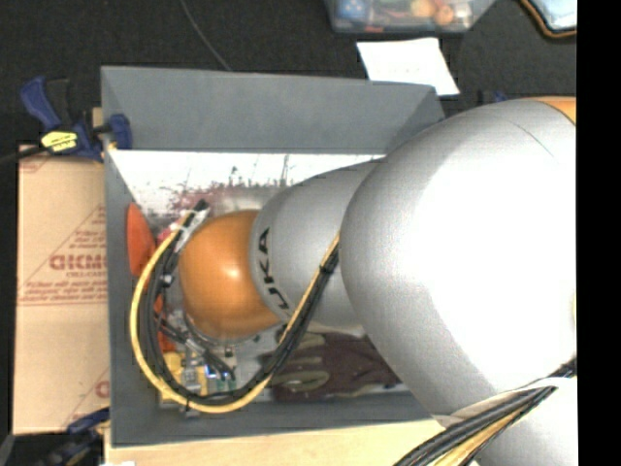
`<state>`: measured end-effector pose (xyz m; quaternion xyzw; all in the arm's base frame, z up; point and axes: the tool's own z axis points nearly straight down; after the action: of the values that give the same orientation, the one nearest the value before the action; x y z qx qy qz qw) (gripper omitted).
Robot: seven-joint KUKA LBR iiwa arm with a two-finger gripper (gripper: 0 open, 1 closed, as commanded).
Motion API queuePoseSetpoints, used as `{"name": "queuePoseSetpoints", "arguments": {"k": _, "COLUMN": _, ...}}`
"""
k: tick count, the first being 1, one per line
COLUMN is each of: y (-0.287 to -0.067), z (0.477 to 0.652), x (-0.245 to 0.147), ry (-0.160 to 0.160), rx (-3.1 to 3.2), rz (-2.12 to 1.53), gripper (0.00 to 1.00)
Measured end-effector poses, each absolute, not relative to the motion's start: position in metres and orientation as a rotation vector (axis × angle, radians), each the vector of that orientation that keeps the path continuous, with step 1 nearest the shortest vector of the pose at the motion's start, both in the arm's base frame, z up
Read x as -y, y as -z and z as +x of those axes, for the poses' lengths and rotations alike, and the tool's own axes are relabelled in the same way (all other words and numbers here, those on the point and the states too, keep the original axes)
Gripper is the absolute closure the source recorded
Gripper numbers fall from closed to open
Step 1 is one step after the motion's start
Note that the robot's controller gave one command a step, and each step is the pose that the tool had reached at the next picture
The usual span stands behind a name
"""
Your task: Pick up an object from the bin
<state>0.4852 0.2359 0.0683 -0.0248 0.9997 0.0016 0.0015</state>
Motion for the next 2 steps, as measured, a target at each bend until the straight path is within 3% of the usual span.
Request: {"name": "queuePoseSetpoints", "arguments": {"k": 2, "y": -0.0718, "z": 0.4889, "x": -0.2359, "ry": -0.006, "rx": -3.134, "rz": -0.028, "gripper": 0.00}}
